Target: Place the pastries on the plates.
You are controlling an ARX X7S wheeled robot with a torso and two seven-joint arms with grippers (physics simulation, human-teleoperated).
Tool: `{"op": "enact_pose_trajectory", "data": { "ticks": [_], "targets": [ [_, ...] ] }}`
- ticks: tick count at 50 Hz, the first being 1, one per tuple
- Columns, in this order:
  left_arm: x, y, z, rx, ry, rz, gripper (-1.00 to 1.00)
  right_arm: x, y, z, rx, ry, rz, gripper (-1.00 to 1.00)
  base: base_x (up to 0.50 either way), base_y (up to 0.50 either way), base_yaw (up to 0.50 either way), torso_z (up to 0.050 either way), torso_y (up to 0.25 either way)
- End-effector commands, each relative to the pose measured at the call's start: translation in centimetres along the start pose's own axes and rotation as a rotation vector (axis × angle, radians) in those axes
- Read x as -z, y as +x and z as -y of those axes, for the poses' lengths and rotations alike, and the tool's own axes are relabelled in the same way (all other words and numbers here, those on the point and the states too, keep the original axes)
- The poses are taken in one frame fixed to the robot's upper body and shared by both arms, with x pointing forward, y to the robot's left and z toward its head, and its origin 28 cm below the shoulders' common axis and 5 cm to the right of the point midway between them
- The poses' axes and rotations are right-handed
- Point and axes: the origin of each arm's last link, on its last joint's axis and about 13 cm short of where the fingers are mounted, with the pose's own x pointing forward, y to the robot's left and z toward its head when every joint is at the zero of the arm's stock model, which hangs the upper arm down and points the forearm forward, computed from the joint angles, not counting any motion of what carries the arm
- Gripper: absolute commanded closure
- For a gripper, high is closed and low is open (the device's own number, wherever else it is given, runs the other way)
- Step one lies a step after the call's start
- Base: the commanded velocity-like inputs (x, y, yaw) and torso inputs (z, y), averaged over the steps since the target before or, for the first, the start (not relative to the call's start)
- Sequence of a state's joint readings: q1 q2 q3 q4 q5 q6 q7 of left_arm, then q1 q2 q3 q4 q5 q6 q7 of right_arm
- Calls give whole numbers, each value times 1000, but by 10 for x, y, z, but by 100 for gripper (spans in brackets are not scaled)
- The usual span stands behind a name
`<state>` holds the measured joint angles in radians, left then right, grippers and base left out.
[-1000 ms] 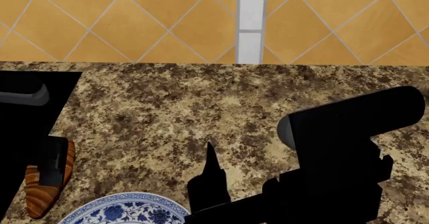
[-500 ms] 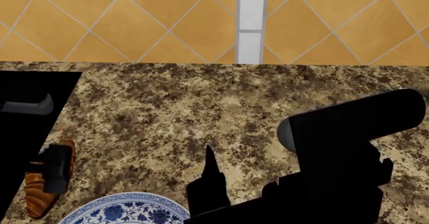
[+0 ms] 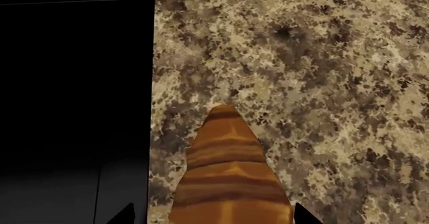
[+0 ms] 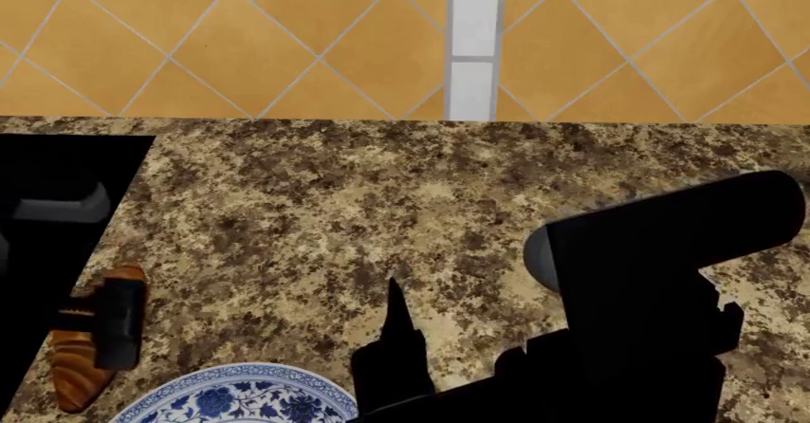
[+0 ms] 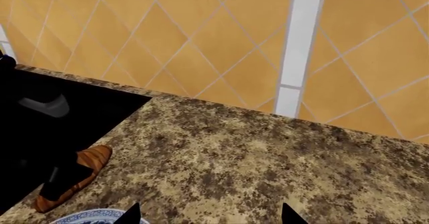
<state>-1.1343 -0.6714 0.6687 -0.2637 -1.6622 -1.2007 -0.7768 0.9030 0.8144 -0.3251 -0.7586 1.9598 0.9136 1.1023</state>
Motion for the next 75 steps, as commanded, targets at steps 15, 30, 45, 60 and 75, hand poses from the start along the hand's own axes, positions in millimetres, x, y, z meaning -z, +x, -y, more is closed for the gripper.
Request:
{"op": "enact_pose_trajectory", "data": {
  "ticks": [15,30,45,60,75],
  "targets": [
    [0,10,1,-13,-19,10,100,-4,-1,-2,-44,22,33,-100,1,0,1,0,0],
    [1,8,2,-12,-25,19,100,-3,-1,-3,-45,24,34,-100,1,0,0,0,0],
    [-9,-111,26,62,113,397,100,1,11,-3,-16,-31,204,-100,0,0,0,0,0],
    [14,-114,29,106,115,427,100,5,29,0,40,-28,184,-100,-197,100,0,0,0],
    [14,-110,30,107,102,426,100,6,28,3,36,-26,231,-100,-495,212,0,0,0]
  ]
}}
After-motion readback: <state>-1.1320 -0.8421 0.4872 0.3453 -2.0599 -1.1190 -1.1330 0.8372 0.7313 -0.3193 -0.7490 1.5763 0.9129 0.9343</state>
